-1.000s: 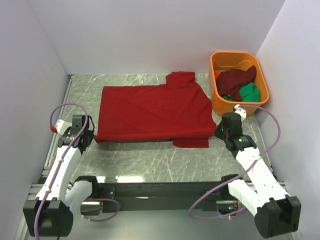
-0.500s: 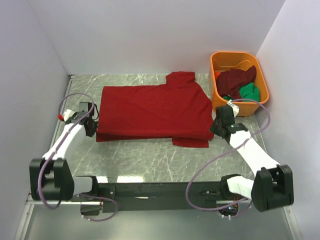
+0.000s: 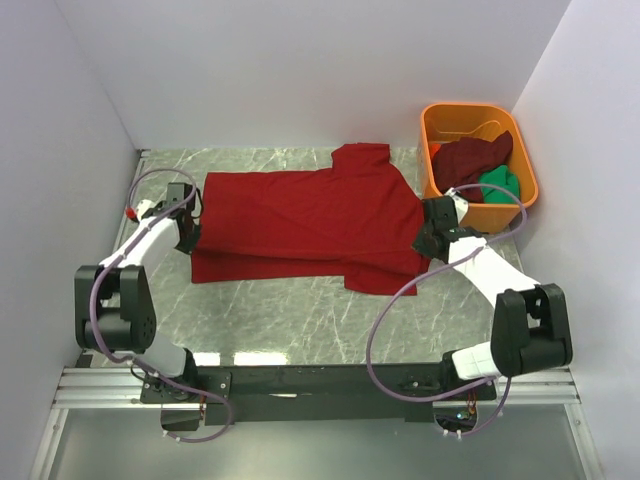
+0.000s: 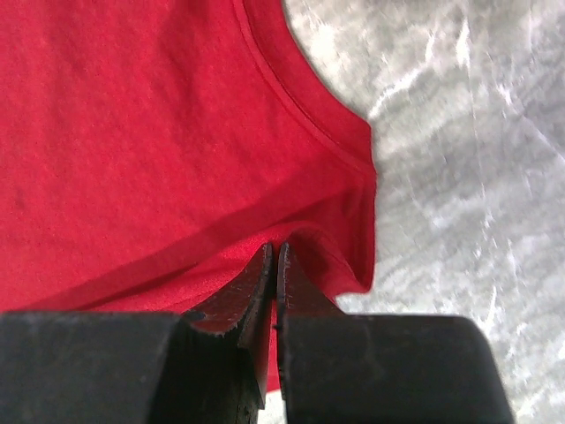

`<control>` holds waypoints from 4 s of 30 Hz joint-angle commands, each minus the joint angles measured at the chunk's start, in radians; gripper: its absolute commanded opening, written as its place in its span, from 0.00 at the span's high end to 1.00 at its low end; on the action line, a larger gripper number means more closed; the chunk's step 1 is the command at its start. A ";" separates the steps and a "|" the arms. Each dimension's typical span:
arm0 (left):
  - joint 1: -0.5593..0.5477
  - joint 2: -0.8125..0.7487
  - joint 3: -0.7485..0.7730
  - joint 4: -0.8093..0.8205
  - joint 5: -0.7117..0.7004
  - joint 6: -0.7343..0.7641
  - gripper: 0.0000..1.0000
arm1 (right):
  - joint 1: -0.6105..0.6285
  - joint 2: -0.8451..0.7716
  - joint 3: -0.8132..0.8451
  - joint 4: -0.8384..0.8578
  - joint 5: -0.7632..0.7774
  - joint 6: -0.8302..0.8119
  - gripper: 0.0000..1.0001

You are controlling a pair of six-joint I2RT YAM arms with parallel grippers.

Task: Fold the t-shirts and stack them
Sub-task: Fold the tshirt

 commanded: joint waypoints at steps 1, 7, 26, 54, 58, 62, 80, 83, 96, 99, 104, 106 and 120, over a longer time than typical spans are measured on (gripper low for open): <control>0.006 0.028 0.062 0.015 -0.012 0.023 0.99 | -0.010 0.022 0.056 0.040 0.024 0.010 1.00; 0.006 0.071 0.078 0.027 -0.006 0.029 0.99 | -0.014 0.044 0.059 0.048 0.038 0.009 1.00; -0.006 0.155 0.156 0.007 -0.010 0.022 0.99 | -0.059 0.048 0.022 0.080 0.017 0.006 1.00; -0.020 -0.345 -0.324 0.086 0.146 0.015 0.29 | 0.055 -0.337 -0.147 -0.116 -0.059 0.048 0.30; -0.026 -0.345 -0.350 0.113 0.138 0.009 0.29 | 0.065 -0.294 -0.162 -0.144 -0.074 0.096 0.32; -0.026 -0.317 -0.356 0.162 0.163 0.026 0.29 | 0.075 -0.228 -0.173 -0.176 -0.077 0.130 0.37; -0.023 -0.211 -0.366 0.247 0.126 -0.023 0.43 | 0.081 -0.085 -0.248 -0.088 -0.095 0.133 0.43; -0.023 -0.219 -0.376 0.254 0.079 -0.026 0.49 | 0.079 -0.073 -0.250 -0.081 -0.079 0.127 0.46; -0.023 -0.174 -0.421 0.323 0.069 -0.017 0.91 | 0.087 -0.038 -0.161 -0.058 -0.078 0.110 1.00; -0.025 -0.179 -0.424 0.326 0.069 -0.015 0.99 | 0.087 -0.064 -0.089 -0.093 -0.098 0.101 1.00; -0.023 -0.190 -0.416 0.322 0.074 -0.012 0.99 | 0.089 -0.030 0.096 -0.128 -0.123 0.093 1.00; -0.023 -0.193 -0.415 0.323 0.074 -0.011 0.99 | 0.089 0.025 0.190 -0.139 -0.135 0.096 1.00; -0.023 -0.202 -0.413 0.320 0.085 -0.006 0.99 | 0.044 0.444 0.608 -0.040 -0.103 0.113 1.00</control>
